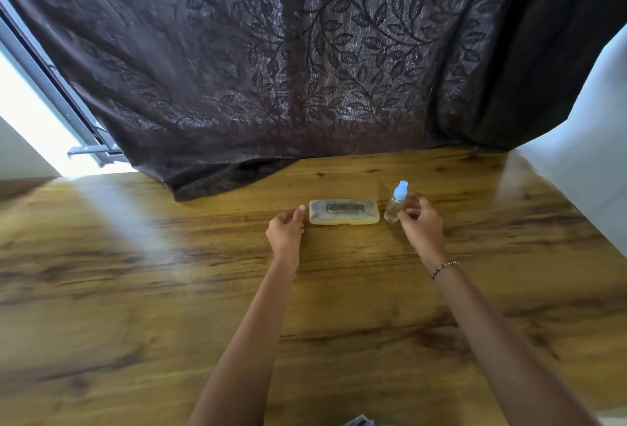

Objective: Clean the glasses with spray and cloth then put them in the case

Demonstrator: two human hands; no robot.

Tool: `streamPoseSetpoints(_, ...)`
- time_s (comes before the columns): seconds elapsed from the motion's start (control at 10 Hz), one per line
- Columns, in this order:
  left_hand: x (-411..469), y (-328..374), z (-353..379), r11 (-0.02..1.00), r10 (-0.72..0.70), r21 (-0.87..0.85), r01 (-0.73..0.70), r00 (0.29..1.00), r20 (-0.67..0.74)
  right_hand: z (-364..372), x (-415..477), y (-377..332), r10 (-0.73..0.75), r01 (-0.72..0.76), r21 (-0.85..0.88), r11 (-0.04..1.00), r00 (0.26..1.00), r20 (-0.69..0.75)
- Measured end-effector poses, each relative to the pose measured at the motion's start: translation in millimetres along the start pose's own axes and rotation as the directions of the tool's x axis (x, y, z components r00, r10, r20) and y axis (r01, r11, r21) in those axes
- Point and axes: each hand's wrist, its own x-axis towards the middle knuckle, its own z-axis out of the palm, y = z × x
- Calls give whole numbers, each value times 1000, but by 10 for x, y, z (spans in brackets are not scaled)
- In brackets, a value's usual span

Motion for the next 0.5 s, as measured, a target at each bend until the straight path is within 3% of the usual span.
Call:
streamPoseSetpoints(0.1,-27,41,-30,1000,17,17,-16,998,-56,-43,-128,-120,-171,181,42,983,970,-176)
streamPoseSetpoints(0.2,-61,91,-56,991,117,78,-111,990,-81,-38,-263,-223,-353,361,-6,933,907,-229)
streamPoseSetpoints(0.3,-114,158,-62,927,310,248,-281,947,-87,50,-365,-298,-538,517,-167,840,833,-127)
streamPoseSetpoints(0.4,-114,270,-59,786,536,397,-474,843,-55,221,-381,-418,-662,641,-378,668,744,91)
streamPoseSetpoints(0.5,-119,435,-112,555,729,537,-635,682,53,378,-361,-532,-567,623,-513,591,773,286)
